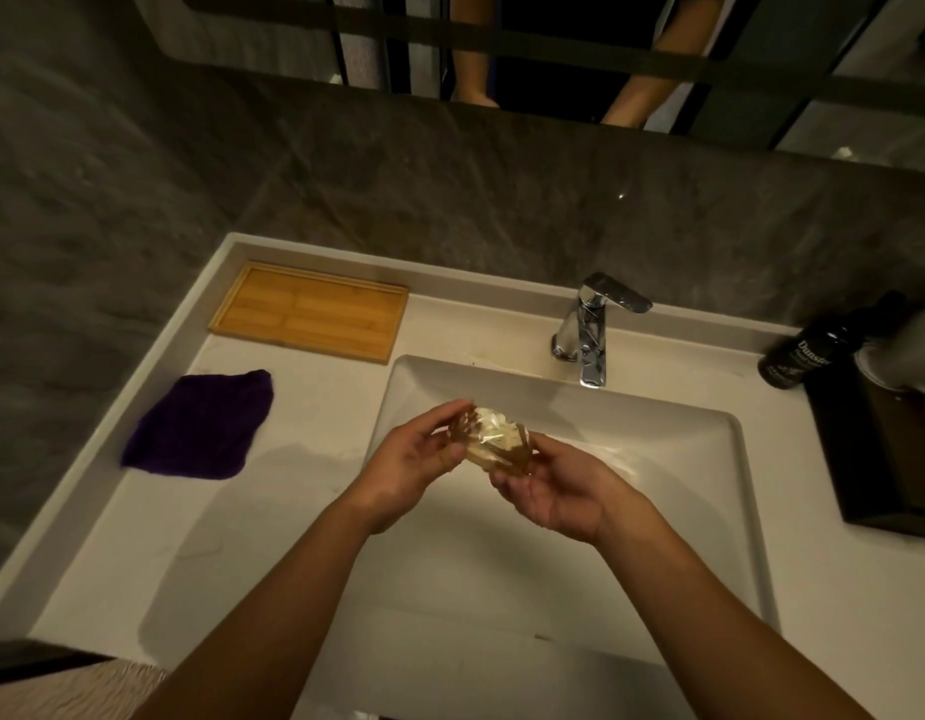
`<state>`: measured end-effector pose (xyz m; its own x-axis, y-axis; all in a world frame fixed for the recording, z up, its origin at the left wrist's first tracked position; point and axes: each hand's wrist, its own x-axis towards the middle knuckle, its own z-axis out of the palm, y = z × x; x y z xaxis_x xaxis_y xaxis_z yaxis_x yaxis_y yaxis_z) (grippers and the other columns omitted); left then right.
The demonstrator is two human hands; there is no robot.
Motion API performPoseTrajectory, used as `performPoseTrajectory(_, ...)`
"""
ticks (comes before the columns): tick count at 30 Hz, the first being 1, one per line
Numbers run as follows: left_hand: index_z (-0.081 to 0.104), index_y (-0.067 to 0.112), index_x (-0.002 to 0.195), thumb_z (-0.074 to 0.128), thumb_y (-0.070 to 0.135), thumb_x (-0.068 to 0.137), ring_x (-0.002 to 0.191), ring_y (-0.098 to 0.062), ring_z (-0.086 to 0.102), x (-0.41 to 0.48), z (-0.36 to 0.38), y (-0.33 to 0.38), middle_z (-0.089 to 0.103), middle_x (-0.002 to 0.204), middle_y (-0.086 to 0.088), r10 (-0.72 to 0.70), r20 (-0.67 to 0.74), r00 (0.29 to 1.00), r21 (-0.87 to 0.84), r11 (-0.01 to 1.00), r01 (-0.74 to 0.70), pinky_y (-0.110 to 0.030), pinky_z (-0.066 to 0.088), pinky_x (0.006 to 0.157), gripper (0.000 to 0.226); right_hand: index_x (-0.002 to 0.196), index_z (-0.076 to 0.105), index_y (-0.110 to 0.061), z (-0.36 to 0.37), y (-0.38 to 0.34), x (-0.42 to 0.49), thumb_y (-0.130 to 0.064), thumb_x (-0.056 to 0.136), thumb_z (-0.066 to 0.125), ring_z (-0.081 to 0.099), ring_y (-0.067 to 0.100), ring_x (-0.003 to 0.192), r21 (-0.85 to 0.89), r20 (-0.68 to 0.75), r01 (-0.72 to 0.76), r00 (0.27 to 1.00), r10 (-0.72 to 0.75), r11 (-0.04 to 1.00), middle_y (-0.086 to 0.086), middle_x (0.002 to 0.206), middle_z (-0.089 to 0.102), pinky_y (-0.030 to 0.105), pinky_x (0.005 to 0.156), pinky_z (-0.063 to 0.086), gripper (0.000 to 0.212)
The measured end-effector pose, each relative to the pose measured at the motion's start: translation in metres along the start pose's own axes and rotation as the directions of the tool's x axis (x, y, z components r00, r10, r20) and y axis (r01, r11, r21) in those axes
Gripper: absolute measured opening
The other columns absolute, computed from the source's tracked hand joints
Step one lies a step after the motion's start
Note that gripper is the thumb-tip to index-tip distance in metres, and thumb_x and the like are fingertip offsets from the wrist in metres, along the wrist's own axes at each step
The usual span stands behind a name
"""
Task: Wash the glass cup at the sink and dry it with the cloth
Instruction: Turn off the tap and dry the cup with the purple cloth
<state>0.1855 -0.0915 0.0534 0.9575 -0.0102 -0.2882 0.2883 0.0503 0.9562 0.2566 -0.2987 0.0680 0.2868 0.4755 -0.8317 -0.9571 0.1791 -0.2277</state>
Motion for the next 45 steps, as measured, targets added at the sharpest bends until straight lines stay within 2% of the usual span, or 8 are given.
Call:
performPoseTrajectory(4,0.050,0.036,0.148,0.067,0.022,0.098,0.125,-0.006,0.062,-0.012,-0.017,-0.009,0.061,0.143,0.012,-0.019,-0.046,0.999,0.079,0.997,0.023,-0.029,0.052,0.103,0.055,0.118,0.068,-0.002,0.007,0.008,0.008,-0.021,0.098,0.067,0.080,0.035,0.069,0.025,-0.029,0.137,0.990,-0.137,0.990,0.023,0.098,0.077,0.039,0.057,0.067,0.027)
performPoseTrajectory(8,0.058,0.020,0.140,0.069,0.020,0.096,0.106,-0.013,0.068,-0.025,-0.055,-0.010,0.066,0.124,-0.002,-0.053,-0.367,0.929,0.186,0.974,0.129,-0.022,0.054,0.088,0.046,0.123,0.072,-0.012,0.007,0.017,0.020,-0.019,0.095,0.071,0.080,0.038,0.091,0.004,-0.045,0.292,0.956,-0.291,0.957,0.012,0.112,0.072,0.046,0.078,0.067,0.029)
performPoseTrajectory(13,0.063,0.005,0.130,0.069,0.027,0.094,0.113,-0.035,0.061,-0.037,-0.143,-0.020,0.064,0.125,-0.019,0.125,-0.648,0.751,0.573,0.730,0.373,-0.043,0.051,0.098,0.043,0.136,0.068,-0.021,0.018,0.026,0.033,-0.019,0.100,0.068,0.071,0.037,0.115,-0.107,-0.108,0.386,0.912,-0.396,0.916,0.008,0.122,0.072,0.052,0.097,0.061,0.036)
performPoseTrajectory(20,0.060,0.010,0.121,0.065,0.051,0.089,0.118,-0.039,0.051,-0.019,-0.195,-0.019,0.057,0.125,-0.017,0.040,-0.665,0.746,0.705,0.365,0.609,-0.055,0.048,0.094,0.052,0.131,0.066,-0.003,0.052,0.041,0.048,-0.015,0.097,0.072,0.067,0.042,0.114,-0.147,-0.185,0.415,0.880,-0.437,0.898,0.013,0.120,0.069,0.059,0.106,0.055,0.037)
performPoseTrajectory(28,0.057,0.009,0.116,0.054,0.019,0.097,0.114,-0.031,0.056,-0.012,-0.195,-0.030,0.058,0.121,-0.012,0.063,-0.598,0.799,0.784,0.253,0.566,-0.050,0.050,0.092,0.022,0.124,0.069,-0.003,0.089,0.048,0.055,-0.014,0.097,0.072,0.070,0.039,0.109,-0.212,-0.167,0.436,0.866,-0.472,0.875,0.014,0.118,0.071,0.057,0.106,0.056,0.030)
performPoseTrajectory(36,0.055,0.008,0.113,0.049,0.024,0.104,0.104,-0.028,0.059,-0.037,-0.160,-0.009,0.061,0.113,-0.011,0.043,-0.534,0.845,0.491,0.829,0.268,-0.037,0.043,0.087,0.020,0.119,0.070,-0.005,0.120,0.055,0.057,-0.019,0.095,0.075,0.070,0.034,0.102,-0.370,-0.132,0.448,0.842,-0.523,0.814,0.015,0.111,0.072,0.049,0.091,0.064,0.028)
performPoseTrajectory(41,0.053,0.018,0.105,0.055,0.021,0.101,0.105,-0.017,0.050,-0.048,-0.102,0.007,0.052,0.110,0.001,0.190,-0.349,0.918,0.511,0.859,0.017,-0.029,0.043,0.086,0.005,0.117,0.071,-0.005,0.134,0.053,0.047,-0.020,0.096,0.074,0.074,0.034,0.099,-0.383,-0.098,0.468,0.837,-0.538,0.797,0.011,0.101,0.077,0.051,0.093,0.063,0.026)
performPoseTrajectory(45,0.056,0.017,0.107,0.058,0.023,0.098,0.108,-0.012,0.042,-0.045,-0.079,0.014,0.048,0.113,0.009,0.384,-0.229,0.894,0.690,0.712,-0.129,-0.032,0.043,0.094,0.011,0.117,0.073,-0.003,0.128,0.043,0.034,-0.023,0.093,0.077,0.071,0.031,0.088,-0.353,-0.109,0.463,0.843,-0.527,0.813,0.012,0.098,0.073,0.052,0.091,0.063,0.031)
